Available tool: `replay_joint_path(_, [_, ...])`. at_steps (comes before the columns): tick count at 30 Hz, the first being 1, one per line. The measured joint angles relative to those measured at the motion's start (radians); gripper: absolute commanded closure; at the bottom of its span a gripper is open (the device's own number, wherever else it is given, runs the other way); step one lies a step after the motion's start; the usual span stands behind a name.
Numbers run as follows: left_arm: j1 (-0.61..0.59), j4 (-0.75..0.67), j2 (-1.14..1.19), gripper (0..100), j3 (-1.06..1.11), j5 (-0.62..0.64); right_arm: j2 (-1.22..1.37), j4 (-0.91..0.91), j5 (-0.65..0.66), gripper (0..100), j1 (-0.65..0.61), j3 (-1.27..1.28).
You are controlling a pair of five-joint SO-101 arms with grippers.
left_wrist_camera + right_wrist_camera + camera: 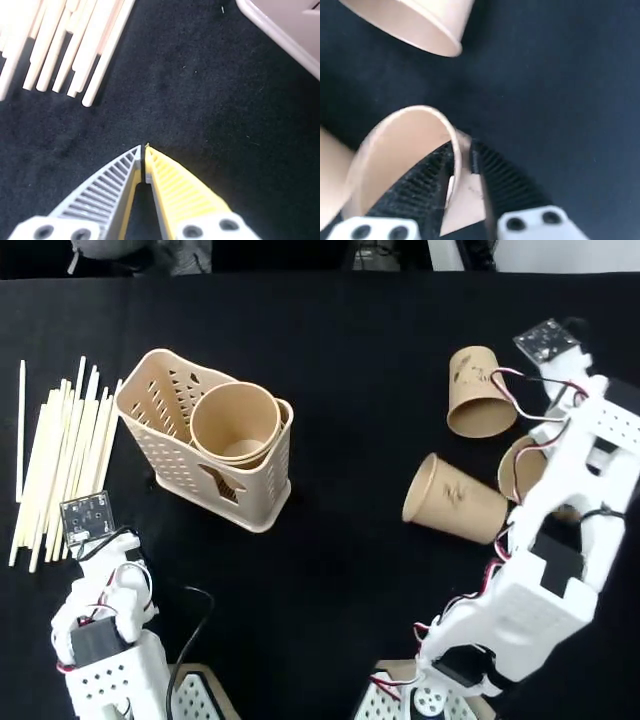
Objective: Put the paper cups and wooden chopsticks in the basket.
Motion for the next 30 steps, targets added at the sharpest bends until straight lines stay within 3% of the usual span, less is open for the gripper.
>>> replay_joint_path(12, [0.000, 0.000, 0.000, 97, 0.000, 0.000, -0.095, 0.064, 0.000, 98.5, 0.064, -0.011])
replay_joint_path(17, [0.000, 0.000, 0.000, 97, 0.000, 0.000, -0.278, 0.107, -0.091, 98.5, 0.051, -0.011])
replay_joint_path(23, [0.000, 0.000, 0.000, 97, 0.000, 0.000, -0.517, 0.210, -0.244, 98.5, -0.081, -0.017])
replay_joint_path(30, [0.000, 0.000, 0.000, 97, 0.000, 0.000, -0.750, 0.331, -0.448, 98.6, -0.354, -0.044])
